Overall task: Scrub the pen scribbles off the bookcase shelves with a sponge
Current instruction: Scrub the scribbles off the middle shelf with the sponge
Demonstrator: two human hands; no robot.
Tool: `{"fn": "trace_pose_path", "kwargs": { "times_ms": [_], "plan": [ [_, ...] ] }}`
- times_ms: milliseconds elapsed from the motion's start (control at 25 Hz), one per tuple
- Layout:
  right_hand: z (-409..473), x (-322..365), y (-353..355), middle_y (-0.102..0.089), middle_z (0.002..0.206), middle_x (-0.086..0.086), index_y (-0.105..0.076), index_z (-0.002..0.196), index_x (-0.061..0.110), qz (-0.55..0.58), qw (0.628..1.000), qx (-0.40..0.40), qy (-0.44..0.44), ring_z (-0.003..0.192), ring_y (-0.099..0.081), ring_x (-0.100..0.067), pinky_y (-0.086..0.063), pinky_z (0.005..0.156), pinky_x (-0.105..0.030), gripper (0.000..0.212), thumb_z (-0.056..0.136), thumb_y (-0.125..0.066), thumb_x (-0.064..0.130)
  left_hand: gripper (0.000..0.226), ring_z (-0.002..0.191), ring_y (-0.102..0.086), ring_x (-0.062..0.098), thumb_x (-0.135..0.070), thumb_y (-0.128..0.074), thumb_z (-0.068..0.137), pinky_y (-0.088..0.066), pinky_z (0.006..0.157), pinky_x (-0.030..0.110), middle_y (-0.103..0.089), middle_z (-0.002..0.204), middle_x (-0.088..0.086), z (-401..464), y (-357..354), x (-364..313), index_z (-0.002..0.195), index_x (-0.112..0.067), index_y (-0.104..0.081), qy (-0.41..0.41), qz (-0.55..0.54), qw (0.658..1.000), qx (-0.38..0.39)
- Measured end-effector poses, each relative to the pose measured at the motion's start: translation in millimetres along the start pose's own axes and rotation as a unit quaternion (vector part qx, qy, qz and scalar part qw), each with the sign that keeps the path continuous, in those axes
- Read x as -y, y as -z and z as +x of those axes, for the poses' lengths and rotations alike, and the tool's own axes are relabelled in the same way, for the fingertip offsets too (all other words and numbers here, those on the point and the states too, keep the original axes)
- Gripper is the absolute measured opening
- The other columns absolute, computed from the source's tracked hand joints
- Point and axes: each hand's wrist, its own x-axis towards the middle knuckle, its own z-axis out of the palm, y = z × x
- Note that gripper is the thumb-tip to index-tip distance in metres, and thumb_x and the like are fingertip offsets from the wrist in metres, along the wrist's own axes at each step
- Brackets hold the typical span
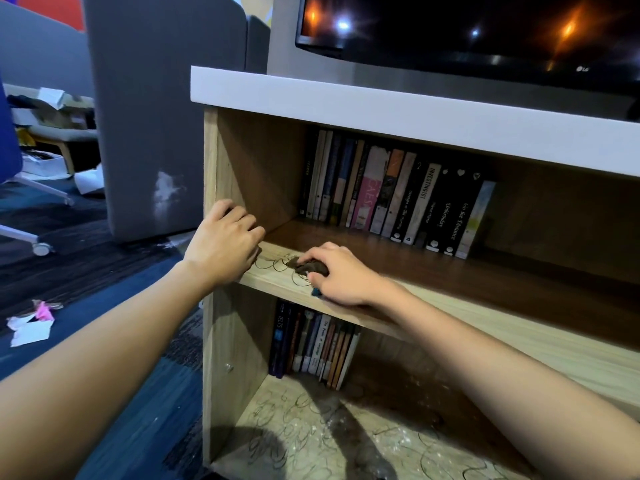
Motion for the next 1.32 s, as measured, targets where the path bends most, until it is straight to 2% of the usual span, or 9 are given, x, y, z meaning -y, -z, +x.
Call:
{"fn": "trace_pose_path", "kwargs": {
  "times_ms": [280,480,560,720,840,1000,1120,1200,1320],
  "plan": [
    [-63,7,27,-0.061,0.121,0.015,-0.073,0.098,0.025,0.081,0.988,0.056,0.118,0.113,-0.053,0.005,-0.039,0.1,-0.019,0.013,0.088,-0.066,0.031,0.023,0.096,-0.059,0.023,-0.035,-0.056,0.087,-0.037,0.093,0.041,-0.066,0.096,0.002,9,2,-8,0.1,-0.02,-0.067,0.021,-0.086,0.996,0.0],
    [-90,-45,52,-0.065,0.103,0.006,-0.054,0.089,0.024,0.089,0.996,-0.006,0.015,0.085,-0.065,-0.014,-0.054,0.078,-0.036,0.016,0.082,-0.065,0.016,0.026,0.105,-0.051,0.02,-0.022,-0.049,0.094,-0.046,0.087,0.035,-0.061,0.108,0.003,20,-5,-22,0.114,-0.014,-0.064,0.071,-0.311,0.948,0.008],
    [-81,-72,50,-0.063,0.099,0.004,-0.048,0.097,0.028,-0.006,0.998,-0.022,-0.052,0.078,-0.06,-0.019,-0.05,0.073,-0.041,0.012,0.089,-0.056,0.024,0.023,0.104,-0.05,0.02,-0.018,-0.049,0.094,-0.046,0.087,0.036,-0.062,0.106,0.004,19,-16,-24,0.109,-0.012,-0.066,0.129,-0.369,0.92,0.01],
    [-24,-85,35,-0.06,0.112,-0.009,-0.052,0.113,0.017,-0.093,0.987,-0.018,-0.132,0.096,-0.057,-0.024,-0.044,0.079,-0.034,0.025,0.101,-0.04,0.034,0.019,0.1,-0.052,0.019,-0.016,-0.05,0.094,-0.042,0.088,0.032,-0.063,0.102,0.004,17,-30,-27,0.102,-0.012,-0.067,0.161,-0.42,0.893,0.017],
    [-7,-45,15,-0.064,0.118,-0.002,-0.057,0.114,0.018,-0.048,0.997,-0.024,-0.057,0.106,-0.059,-0.019,-0.045,0.086,-0.031,0.025,0.1,-0.043,0.034,0.021,0.098,-0.056,0.021,-0.022,-0.049,0.097,-0.04,0.084,0.027,-0.063,0.101,0.006,21,-28,-24,0.104,-0.01,-0.065,0.164,-0.439,0.882,0.048],
    [-44,-45,18,-0.058,0.126,0.021,-0.068,0.113,0.024,0.077,0.992,0.004,0.104,0.117,-0.055,0.001,-0.042,0.101,-0.021,0.022,0.095,-0.057,0.029,0.025,0.077,-0.06,0.016,-0.032,-0.043,0.101,-0.045,0.066,0.029,-0.062,0.085,0.003,30,-27,-21,0.091,-0.013,-0.054,0.207,-0.52,0.826,0.064],
    [-32,-98,38,-0.063,0.115,0.014,-0.065,0.118,0.024,0.063,0.997,-0.01,-0.037,0.099,-0.062,-0.004,-0.043,0.077,-0.011,0.024,0.097,-0.053,0.027,0.028,0.071,-0.061,0.02,-0.033,-0.04,0.102,-0.05,0.065,0.04,-0.062,0.08,0.006,32,-25,-25,0.087,-0.012,-0.052,0.223,-0.522,0.822,0.044],
    [-6,-115,42,-0.062,0.119,0.009,-0.062,0.124,0.022,0.0,0.992,-0.05,-0.113,0.108,-0.06,-0.011,-0.039,0.078,-0.012,0.028,0.101,-0.046,0.025,0.027,0.069,-0.06,0.021,-0.029,-0.039,0.102,-0.049,0.064,0.043,-0.062,0.077,0.007,31,-22,-26,0.086,-0.011,-0.052,0.234,-0.523,0.819,0.014],
    [19,-75,22,-0.059,0.128,0.009,-0.057,0.132,0.023,-0.032,0.996,-0.024,-0.082,0.102,-0.06,-0.006,-0.045,0.082,-0.022,0.033,0.102,-0.041,0.025,0.024,0.068,-0.06,0.022,-0.023,-0.041,0.102,-0.048,0.063,0.041,-0.062,0.076,0.008,30,-19,-26,0.087,-0.008,-0.052,0.238,-0.522,0.819,-0.001]
  ]
}}
